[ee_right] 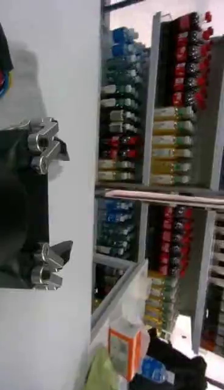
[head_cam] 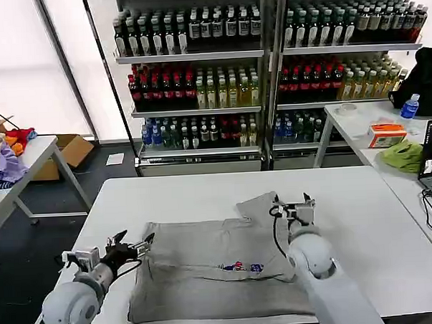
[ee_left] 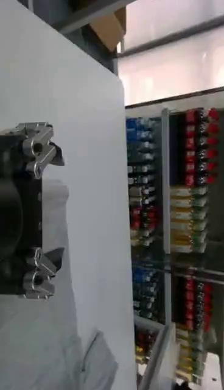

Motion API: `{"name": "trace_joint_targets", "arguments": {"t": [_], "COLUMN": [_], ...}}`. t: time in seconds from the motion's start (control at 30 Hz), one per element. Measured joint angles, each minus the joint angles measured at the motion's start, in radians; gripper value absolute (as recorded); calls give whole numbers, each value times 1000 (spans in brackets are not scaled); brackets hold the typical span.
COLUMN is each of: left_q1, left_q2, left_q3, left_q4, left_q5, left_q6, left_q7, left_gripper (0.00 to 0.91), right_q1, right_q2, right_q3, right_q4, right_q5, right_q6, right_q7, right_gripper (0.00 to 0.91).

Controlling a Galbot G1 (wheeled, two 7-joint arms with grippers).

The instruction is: Fold and organize the clothes.

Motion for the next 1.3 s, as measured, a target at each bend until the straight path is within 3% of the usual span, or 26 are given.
{"name": "trace_joint_targets", "arguments": {"t": [0.6, 1.27, 1.3], "left_q1": [-178, -236, -236], "left_q2": [-3, -17, -17], "left_q3": [104, 170, 170], "left_q4": [202, 291, 292], "left_q5": [-11, 3, 4], "left_q6": [7, 4, 4], "left_q7": [33, 51, 51], "left_gripper": [907, 907, 887], "right_q1": [173, 160, 158], "right_q2": [79, 114, 115], "right_q3": [-27, -26, -27], "right_q4": [-272, -348, -348], "right_q5": [37, 41, 42], "right_q6": [0, -1, -1], "right_q7": [-42, -58, -59], "right_gripper": [907, 907, 867]}}
